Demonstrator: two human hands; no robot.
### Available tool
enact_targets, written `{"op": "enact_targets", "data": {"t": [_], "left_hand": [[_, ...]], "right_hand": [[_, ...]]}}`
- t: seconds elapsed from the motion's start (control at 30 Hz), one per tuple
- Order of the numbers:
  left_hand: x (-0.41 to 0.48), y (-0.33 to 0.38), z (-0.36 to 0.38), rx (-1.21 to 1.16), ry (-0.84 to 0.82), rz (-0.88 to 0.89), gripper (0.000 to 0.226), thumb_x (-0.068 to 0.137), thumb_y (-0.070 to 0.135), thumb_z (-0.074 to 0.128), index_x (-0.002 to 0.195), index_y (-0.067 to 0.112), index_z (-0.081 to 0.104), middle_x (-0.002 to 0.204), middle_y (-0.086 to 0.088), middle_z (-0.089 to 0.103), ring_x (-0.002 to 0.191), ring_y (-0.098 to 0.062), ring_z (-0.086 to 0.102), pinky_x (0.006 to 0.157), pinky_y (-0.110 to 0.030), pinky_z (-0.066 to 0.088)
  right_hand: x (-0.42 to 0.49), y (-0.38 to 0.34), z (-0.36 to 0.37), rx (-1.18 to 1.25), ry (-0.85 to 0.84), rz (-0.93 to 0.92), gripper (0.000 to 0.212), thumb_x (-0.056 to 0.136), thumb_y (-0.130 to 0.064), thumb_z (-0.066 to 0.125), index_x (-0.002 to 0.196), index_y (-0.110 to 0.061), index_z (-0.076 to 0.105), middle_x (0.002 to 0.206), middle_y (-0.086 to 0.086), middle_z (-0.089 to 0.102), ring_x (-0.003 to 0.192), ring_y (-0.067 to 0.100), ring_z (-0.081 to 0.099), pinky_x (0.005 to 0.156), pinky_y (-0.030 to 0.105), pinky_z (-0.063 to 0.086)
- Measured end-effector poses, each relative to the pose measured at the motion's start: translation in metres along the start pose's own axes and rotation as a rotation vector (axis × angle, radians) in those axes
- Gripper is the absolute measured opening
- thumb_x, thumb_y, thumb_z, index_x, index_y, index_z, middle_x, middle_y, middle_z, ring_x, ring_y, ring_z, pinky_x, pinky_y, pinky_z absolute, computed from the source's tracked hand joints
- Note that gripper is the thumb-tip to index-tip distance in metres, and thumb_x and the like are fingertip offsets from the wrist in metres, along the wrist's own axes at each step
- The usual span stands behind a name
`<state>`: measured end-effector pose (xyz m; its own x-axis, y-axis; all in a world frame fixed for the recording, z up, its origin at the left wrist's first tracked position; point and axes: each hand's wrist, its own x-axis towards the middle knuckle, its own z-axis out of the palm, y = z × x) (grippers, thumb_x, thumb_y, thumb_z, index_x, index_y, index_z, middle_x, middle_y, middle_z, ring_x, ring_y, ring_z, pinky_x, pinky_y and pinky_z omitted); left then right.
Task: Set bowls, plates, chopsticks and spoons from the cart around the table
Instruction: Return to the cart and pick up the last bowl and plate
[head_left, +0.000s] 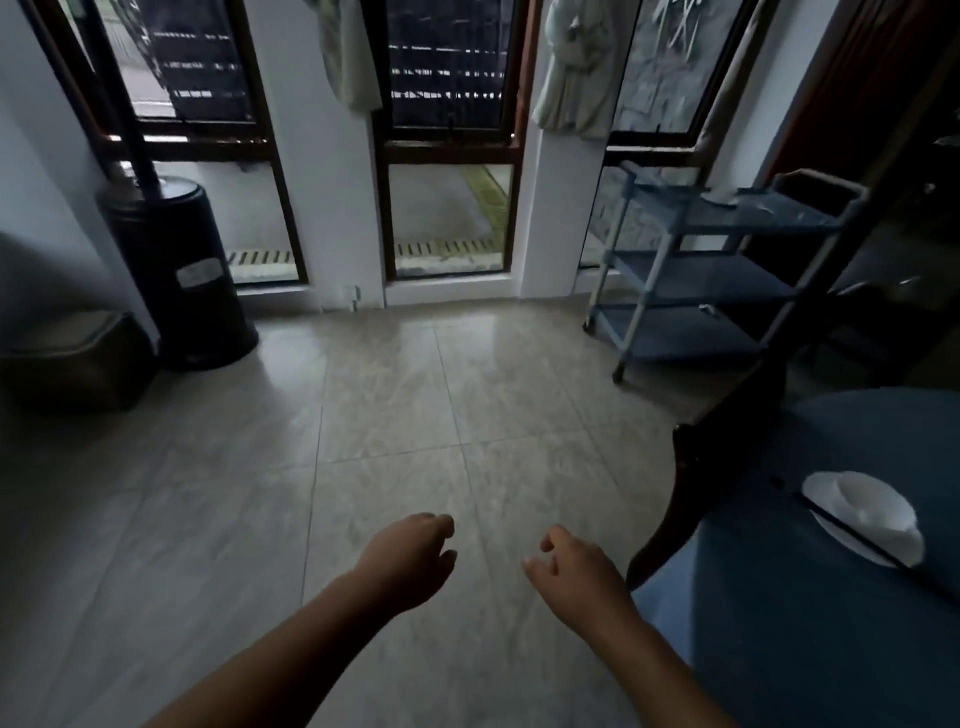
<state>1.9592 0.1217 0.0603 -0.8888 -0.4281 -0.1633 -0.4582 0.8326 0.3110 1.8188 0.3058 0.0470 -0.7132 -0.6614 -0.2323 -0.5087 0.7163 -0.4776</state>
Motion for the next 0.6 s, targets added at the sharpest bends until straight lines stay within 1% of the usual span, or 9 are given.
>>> {"op": "enact_targets", "data": {"t": [0.13, 0.2, 0.27, 0.33, 0.4, 0.5, 0.6], "left_hand": [[0.134, -0.013, -0.025, -0.001, -0.044, 0.056, 0.037, 0.096, 0.039, 0.051, 0.125, 0.017, 0.056, 0.118, -0.005, 0.066, 0.107, -0.025, 0.063, 0.088, -0.036, 0.053], [0.207, -0.02, -0.036, 0.019, -0.064, 0.107, 0.038, 0.095, 0.04, 0.051, 0.126, 0.017, 0.055, 0.12, -0.005, 0.066, 0.109, -0.026, 0.062, 0.089, -0.038, 0.053], [0.283, -0.025, -0.049, 0.024, -0.076, 0.163, 0.038, 0.095, 0.04, 0.052, 0.125, 0.018, 0.055, 0.119, -0.005, 0.066, 0.109, -0.026, 0.062, 0.088, -0.037, 0.053], [0.356, -0.024, -0.062, 0.03, -0.105, 0.222, 0.036, 0.094, 0.04, 0.052, 0.122, 0.018, 0.056, 0.116, -0.005, 0.066, 0.106, -0.026, 0.063, 0.086, -0.036, 0.053], [0.425, -0.013, -0.077, 0.037, -0.133, 0.287, 0.034, 0.094, 0.04, 0.053, 0.119, 0.018, 0.057, 0.114, -0.005, 0.066, 0.104, -0.027, 0.063, 0.084, -0.034, 0.052], [0.524, 0.021, -0.1, 0.065, -0.165, 0.399, 0.036, 0.094, 0.039, 0.053, 0.121, 0.017, 0.058, 0.113, -0.006, 0.067, 0.105, -0.027, 0.063, 0.082, -0.033, 0.051], [0.62, 0.068, -0.11, 0.115, -0.188, 0.501, 0.038, 0.094, 0.04, 0.052, 0.122, 0.016, 0.056, 0.114, -0.008, 0.067, 0.104, -0.029, 0.064, 0.084, -0.035, 0.053]], "right_hand": [[0.114, 0.003, -0.039, 0.022, 0.025, 0.058, 0.037, 0.09, -0.052, 0.052, 0.112, -0.021, 0.057, 0.085, -0.003, 0.06, 0.076, 0.015, 0.061, 0.06, 0.028, 0.046], [0.176, 0.007, -0.059, 0.016, 0.067, 0.092, 0.036, 0.09, -0.051, 0.054, 0.108, -0.021, 0.057, 0.082, -0.005, 0.06, 0.076, 0.016, 0.062, 0.063, 0.03, 0.048], [0.238, 0.015, -0.081, 0.029, 0.119, 0.149, 0.034, 0.089, -0.05, 0.055, 0.105, -0.02, 0.058, 0.082, -0.006, 0.061, 0.077, 0.016, 0.061, 0.067, 0.032, 0.05], [0.292, 0.028, -0.1, 0.06, 0.136, 0.218, 0.034, 0.088, -0.052, 0.056, 0.106, -0.023, 0.057, 0.084, -0.007, 0.061, 0.078, 0.013, 0.061, 0.067, 0.03, 0.05], [0.337, 0.042, -0.12, 0.105, 0.141, 0.29, 0.034, 0.086, -0.054, 0.056, 0.107, -0.027, 0.056, 0.085, -0.009, 0.062, 0.076, 0.009, 0.06, 0.065, 0.028, 0.049], [0.394, 0.071, -0.153, 0.173, 0.197, 0.4, 0.029, 0.083, -0.055, 0.055, 0.101, -0.032, 0.055, 0.08, -0.009, 0.062, 0.071, 0.006, 0.06, 0.06, 0.027, 0.048], [0.45, 0.112, -0.191, 0.216, 0.241, 0.475, 0.03, 0.08, -0.057, 0.055, 0.099, -0.033, 0.055, 0.079, -0.01, 0.063, 0.072, 0.005, 0.061, 0.067, 0.03, 0.052]]}}
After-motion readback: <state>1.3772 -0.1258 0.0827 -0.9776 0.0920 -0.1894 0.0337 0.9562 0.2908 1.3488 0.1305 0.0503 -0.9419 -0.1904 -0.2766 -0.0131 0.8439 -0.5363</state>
